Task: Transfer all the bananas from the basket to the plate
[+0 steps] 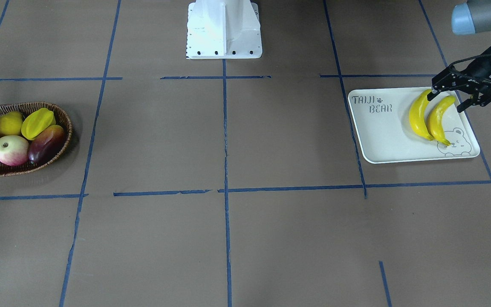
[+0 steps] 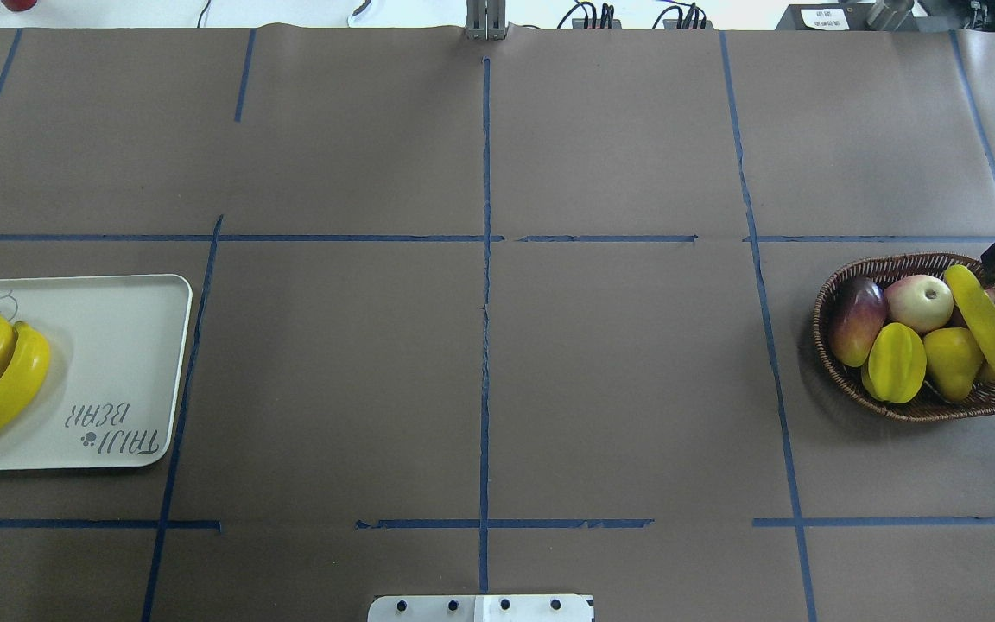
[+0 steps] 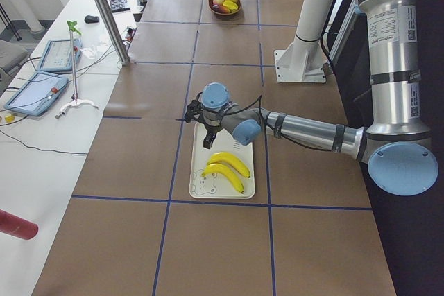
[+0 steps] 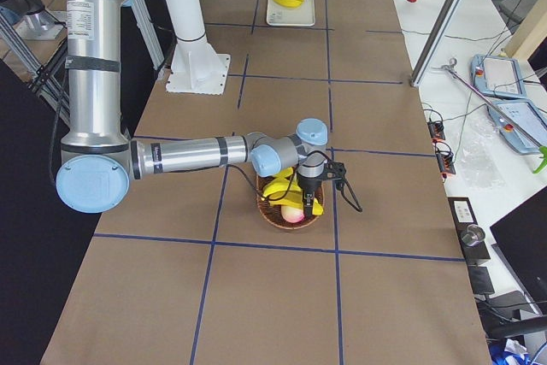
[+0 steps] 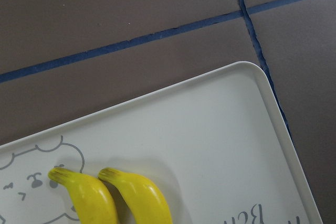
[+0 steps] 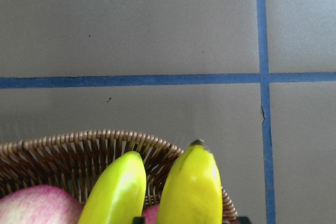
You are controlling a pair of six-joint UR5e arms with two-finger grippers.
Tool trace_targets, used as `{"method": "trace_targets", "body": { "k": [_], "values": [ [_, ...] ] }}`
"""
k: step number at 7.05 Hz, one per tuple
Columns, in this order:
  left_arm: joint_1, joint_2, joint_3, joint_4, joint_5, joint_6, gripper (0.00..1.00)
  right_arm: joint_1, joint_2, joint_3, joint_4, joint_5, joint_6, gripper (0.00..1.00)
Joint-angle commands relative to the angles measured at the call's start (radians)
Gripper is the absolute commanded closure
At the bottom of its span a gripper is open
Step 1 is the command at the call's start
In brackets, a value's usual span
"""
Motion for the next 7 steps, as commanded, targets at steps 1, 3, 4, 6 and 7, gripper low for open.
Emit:
{"method": "trace_targets", "body": {
  "k": [1, 3, 4, 6, 7],
  "values": [
    [-0.001, 0.002, 0.000, -0.009, -0.002, -0.002, 0.00, -0.006, 0.001, 0.000, 0.001, -0.006, 0.001, 0.37],
    [-0.002, 0.002, -0.002, -0.009, -0.002, -0.002, 0.00, -0.024, 0.001, 0.000, 0.001, -0.015, 0.003, 0.37],
    [-0.002, 0.002, 0.000, -0.009, -0.002, -0.002, 0.00, -0.024, 0.001, 0.000, 0.001, -0.015, 0.003, 0.40],
    [-0.002, 0.002, 0.000, -0.009, -0.002, -0.002, 0.00, -0.026, 0.001, -0.002, 0.001, -0.015, 0.001, 0.66],
    [0.000, 0.002, 0.000, -0.009, 0.000, -0.001, 0.00, -0.024, 0.001, 0.000, 0.001, -0.015, 0.001, 0.79]
  ]
}}
